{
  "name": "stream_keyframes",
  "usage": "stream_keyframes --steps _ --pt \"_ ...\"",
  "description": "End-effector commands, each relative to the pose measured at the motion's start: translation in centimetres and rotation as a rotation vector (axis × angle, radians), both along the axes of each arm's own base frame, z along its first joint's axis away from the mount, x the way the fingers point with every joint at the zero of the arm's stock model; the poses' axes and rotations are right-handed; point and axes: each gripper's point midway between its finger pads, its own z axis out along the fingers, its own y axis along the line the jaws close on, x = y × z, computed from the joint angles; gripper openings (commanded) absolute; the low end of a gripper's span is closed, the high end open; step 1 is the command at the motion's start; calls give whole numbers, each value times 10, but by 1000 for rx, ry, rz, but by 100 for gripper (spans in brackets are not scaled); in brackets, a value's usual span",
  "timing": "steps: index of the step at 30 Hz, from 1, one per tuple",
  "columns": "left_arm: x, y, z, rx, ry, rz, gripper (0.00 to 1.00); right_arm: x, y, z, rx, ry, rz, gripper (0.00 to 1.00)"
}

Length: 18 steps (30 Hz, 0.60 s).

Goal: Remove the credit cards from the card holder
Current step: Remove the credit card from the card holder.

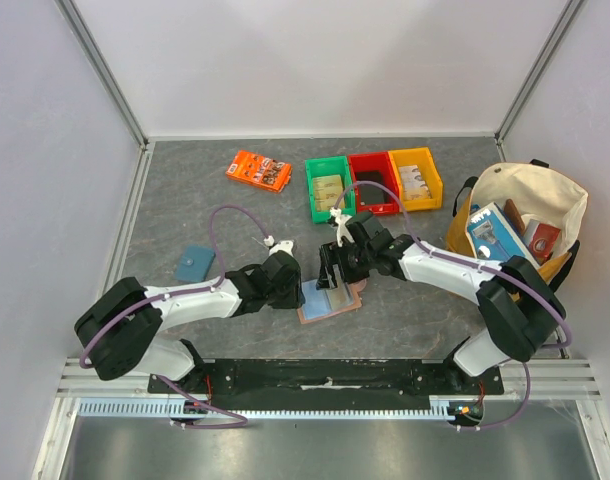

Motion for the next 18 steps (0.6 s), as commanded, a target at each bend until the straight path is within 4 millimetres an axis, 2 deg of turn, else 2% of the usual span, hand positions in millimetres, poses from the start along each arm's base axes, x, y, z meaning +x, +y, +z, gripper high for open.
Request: stream_keyframes --steps 1,5,11,18 --pt "5 -13 8 -60 -15 17 40 22 -8 23 -42 -122 -62 83" --pt "4 -13 5 -57 -5 13 39 32 -27 10 -150 -159 -123 84" --pt "2 -13 1 -52 6 12 39 35 -33 -5 -209 -159 -131 82" --pt "2 -13 -1 -48 13 12 39 33 -28 -11 -203 -144 -104 68"
